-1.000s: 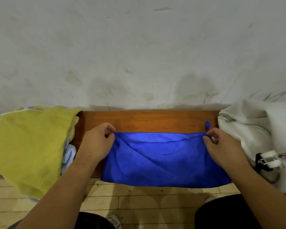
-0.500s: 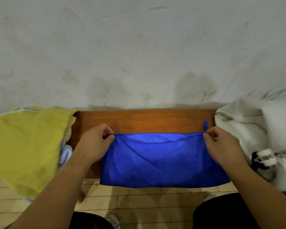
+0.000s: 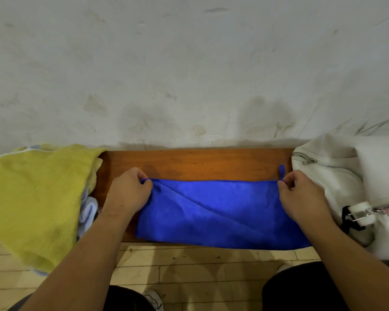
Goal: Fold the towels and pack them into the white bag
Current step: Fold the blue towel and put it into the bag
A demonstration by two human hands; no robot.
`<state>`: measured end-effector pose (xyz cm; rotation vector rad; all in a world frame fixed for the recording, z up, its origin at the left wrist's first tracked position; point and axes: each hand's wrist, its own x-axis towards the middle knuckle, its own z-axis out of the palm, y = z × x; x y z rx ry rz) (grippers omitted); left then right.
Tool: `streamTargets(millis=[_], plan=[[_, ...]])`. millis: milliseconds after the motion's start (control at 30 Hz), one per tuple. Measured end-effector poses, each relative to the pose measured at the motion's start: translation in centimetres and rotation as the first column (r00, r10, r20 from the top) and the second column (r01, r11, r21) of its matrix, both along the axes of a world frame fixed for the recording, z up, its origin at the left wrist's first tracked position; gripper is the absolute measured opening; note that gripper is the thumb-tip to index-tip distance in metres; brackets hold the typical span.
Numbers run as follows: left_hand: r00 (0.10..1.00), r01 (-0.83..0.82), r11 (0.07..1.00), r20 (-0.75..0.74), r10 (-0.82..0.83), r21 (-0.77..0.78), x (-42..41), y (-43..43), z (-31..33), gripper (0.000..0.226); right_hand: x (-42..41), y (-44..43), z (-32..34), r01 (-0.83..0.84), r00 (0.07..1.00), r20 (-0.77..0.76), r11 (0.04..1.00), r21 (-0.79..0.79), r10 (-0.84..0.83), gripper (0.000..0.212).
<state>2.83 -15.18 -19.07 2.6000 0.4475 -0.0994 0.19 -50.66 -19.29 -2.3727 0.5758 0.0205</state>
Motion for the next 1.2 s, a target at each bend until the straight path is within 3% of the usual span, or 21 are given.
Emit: streamTargets(millis=[133,333,433,600,733,833,1067,1200], plan=[[0.982,0.167,0.984,-0.100,-0.161,0.059,-0.3,0.4,0.0,0.017,-0.2,0.0,0.3,-0.054,0.995,-0.082,0.998,-0.031,0.051,0.018],[0.965,0.242,0.967,-0.127,-0.230,0.084,-1.0,0.5,0.8,0.009,-0.4,0.1,0.2,-0.129,0.985,-0.134,0.985,-0.117,0.113,0.018],[0.976,0.193,0.981,-0.098,-0.192,0.001,-1.1,0.8,1.3,0.006,-0.6,0.4,0.3,-0.143,0.987,-0.095,0.983,-0.114,0.133,0.014],[0.995,0.092,0.965,-0.002,-0.096,-0.247,-0.8,2.0,1.5,0.005,-0.6,0.5,1.1,-0.137,0.983,0.109,0.987,-0.083,0.146,0.009],[0.999,0.014,0.835,0.044,0.013,-0.551,-0.6,2.5,2.2,0.011,-0.6,-0.1,1.5,-0.050,0.989,0.145,0.995,0.091,0.036,0.010],[0.997,-0.024,0.736,0.041,0.070,-0.677,-0.6,2.6,2.8,0.014,-0.2,-0.5,1.7,0.005,0.983,0.181,0.977,0.212,-0.045,0.009],[0.976,-0.125,0.514,-0.013,0.215,-0.848,-0.4,1.6,4.1,0.013,0.3,-1.2,1.4,0.019,0.970,0.226,0.952,0.306,-0.092,0.014],[0.966,-0.165,0.473,-0.045,0.255,-0.866,-0.5,1.4,4.4,0.016,0.5,-1.3,1.3,0.047,0.966,0.219,0.923,0.383,-0.140,0.009]])
